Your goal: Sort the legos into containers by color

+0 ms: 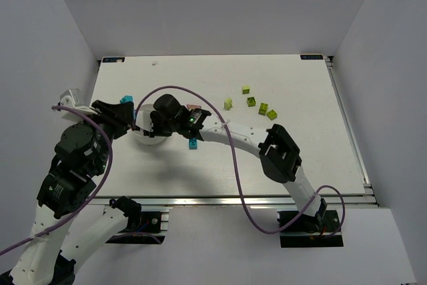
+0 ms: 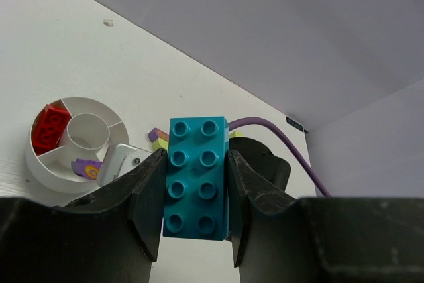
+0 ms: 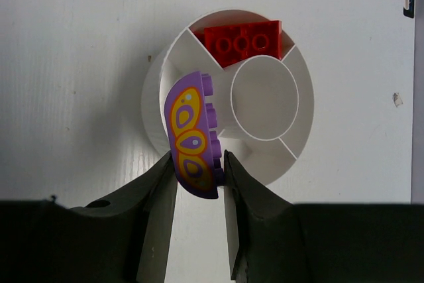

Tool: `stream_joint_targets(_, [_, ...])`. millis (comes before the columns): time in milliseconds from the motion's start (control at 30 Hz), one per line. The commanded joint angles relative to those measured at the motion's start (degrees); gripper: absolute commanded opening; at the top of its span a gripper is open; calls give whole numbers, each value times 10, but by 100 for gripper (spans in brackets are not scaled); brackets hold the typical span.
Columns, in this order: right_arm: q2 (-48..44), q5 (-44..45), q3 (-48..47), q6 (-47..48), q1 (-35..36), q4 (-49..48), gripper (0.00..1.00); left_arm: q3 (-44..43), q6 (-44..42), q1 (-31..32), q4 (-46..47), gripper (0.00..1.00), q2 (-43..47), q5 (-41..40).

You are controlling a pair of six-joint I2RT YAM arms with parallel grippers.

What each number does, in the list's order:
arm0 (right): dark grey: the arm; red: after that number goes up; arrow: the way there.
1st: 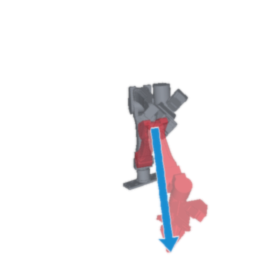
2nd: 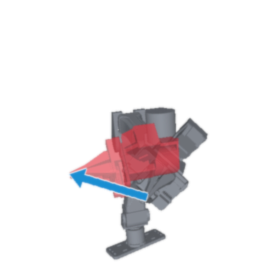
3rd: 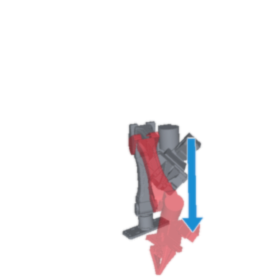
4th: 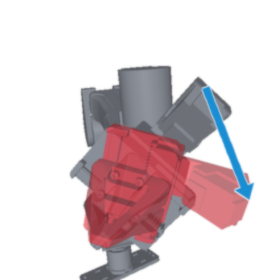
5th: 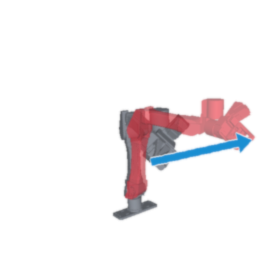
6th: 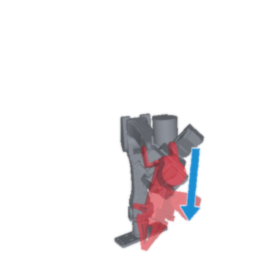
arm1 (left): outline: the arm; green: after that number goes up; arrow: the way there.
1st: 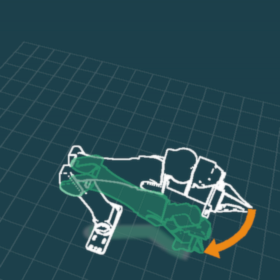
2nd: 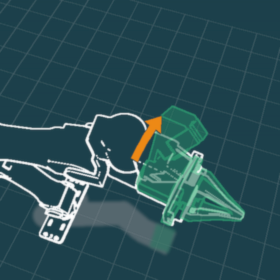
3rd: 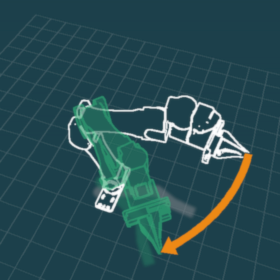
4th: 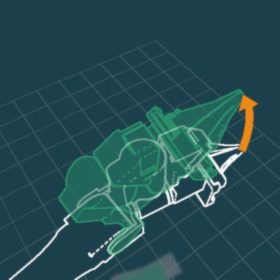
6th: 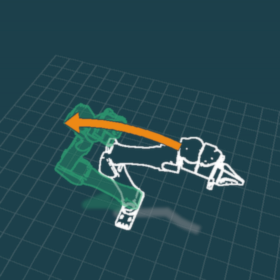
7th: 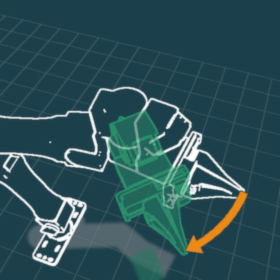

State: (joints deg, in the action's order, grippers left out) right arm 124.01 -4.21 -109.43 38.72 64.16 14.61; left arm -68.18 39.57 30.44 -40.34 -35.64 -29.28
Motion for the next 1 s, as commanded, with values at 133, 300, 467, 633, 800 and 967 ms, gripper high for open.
stream_joint_targets(133, [26,8,-39,-8,4,-34,9,2,6,-2,-10,6,-2,-7])
stream_joint_targets(300, [33,12,-38,-9,4,-45,19,2,7,-2,-11,6,-2,-6])
stream_joint_targets(467, [42,16,-40,-8,4,-52,37,4,10,-2,-9,6,-5,0])
stream_joint_targets(633, [43,15,-40,-7,4,-54,53,4,14,-2,-10,6,-1,2])
stream_joint_targets(800, [39,11,-29,-6,4,-55,61,6,15,-1,-6,6,-2,4])
stream_joint_targets(967, [3,-11,-25,-8,3,-33,61,9,11,-2,1,6,-3,21])
